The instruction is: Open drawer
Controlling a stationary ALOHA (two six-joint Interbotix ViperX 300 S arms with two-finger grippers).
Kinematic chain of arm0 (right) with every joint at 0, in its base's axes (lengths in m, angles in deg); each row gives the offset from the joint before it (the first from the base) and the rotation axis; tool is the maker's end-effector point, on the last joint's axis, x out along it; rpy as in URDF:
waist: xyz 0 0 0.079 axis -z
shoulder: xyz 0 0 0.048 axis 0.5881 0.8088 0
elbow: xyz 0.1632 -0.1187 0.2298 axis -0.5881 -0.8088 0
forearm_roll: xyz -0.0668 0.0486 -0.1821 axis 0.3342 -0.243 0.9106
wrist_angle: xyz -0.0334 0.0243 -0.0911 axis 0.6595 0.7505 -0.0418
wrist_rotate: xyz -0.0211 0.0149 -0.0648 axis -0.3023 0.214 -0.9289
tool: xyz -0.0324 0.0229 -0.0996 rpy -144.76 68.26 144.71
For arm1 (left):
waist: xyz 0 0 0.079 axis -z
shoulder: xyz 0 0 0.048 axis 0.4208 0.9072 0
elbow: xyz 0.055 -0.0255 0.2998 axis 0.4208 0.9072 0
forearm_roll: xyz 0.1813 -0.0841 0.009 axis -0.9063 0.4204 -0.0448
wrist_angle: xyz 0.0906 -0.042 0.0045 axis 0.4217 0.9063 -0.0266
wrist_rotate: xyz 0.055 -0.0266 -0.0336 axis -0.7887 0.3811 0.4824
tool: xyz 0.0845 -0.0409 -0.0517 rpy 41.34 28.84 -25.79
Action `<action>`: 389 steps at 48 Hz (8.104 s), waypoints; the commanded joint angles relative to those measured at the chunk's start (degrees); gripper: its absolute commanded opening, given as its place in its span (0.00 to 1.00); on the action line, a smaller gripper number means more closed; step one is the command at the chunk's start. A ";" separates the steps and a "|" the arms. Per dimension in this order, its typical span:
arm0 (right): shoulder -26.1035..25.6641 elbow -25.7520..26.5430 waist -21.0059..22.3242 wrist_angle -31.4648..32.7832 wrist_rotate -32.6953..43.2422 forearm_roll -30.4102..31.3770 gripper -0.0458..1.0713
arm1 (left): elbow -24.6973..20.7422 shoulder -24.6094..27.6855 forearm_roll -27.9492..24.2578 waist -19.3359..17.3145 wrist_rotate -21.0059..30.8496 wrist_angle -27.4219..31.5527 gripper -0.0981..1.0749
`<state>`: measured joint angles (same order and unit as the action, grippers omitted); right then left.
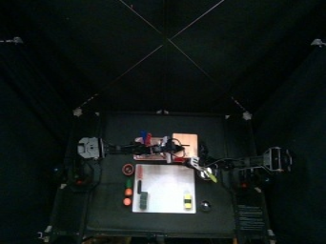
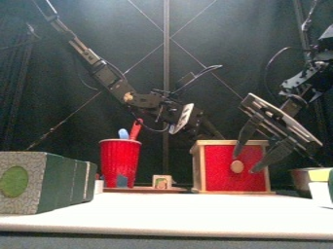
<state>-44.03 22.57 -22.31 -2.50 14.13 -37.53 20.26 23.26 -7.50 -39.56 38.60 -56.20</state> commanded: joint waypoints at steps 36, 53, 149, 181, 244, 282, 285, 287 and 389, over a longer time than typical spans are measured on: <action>3.96 3.16 1.58 -3.52 -0.09 2.99 0.74 | -0.09 -0.70 -0.18 0.18 -0.18 -0.09 0.08; 3.87 3.25 1.41 -3.52 -0.09 4.22 0.63 | 0.00 -0.44 -0.44 0.09 -0.26 0.18 0.08; 5.27 4.04 -12.22 -5.27 0.00 1.41 0.80 | 0.35 0.79 -2.29 -2.37 -0.44 5.71 0.08; 5.71 2.72 -7.38 -8.96 -0.18 0.88 0.67 | 0.18 0.97 -2.29 -2.11 -0.44 5.71 0.08; 5.27 2.37 -6.50 -15.12 -0.18 -5.01 0.67 | 0.00 1.58 -2.37 -2.02 -0.53 5.89 0.08; 7.56 3.25 -6.77 -19.42 -0.09 -8.79 0.72 | -0.79 2.46 -2.37 -2.11 -0.53 5.89 0.08; 7.91 3.43 -6.86 -19.60 -0.18 -9.58 0.73 | -0.70 2.55 -2.37 -2.11 -0.53 5.89 0.08; 8.09 3.60 -6.86 -19.95 -0.35 -9.93 0.74 | -0.70 2.55 -2.37 -2.11 -0.53 5.89 0.08; 11.07 7.73 -25.58 -23.82 -0.44 -23.29 0.61 | -1.41 3.60 -0.70 -2.55 -0.26 7.73 0.08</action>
<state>-32.17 28.37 -46.13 -25.97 13.86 -60.65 18.24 26.08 -8.20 -41.50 38.25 -50.40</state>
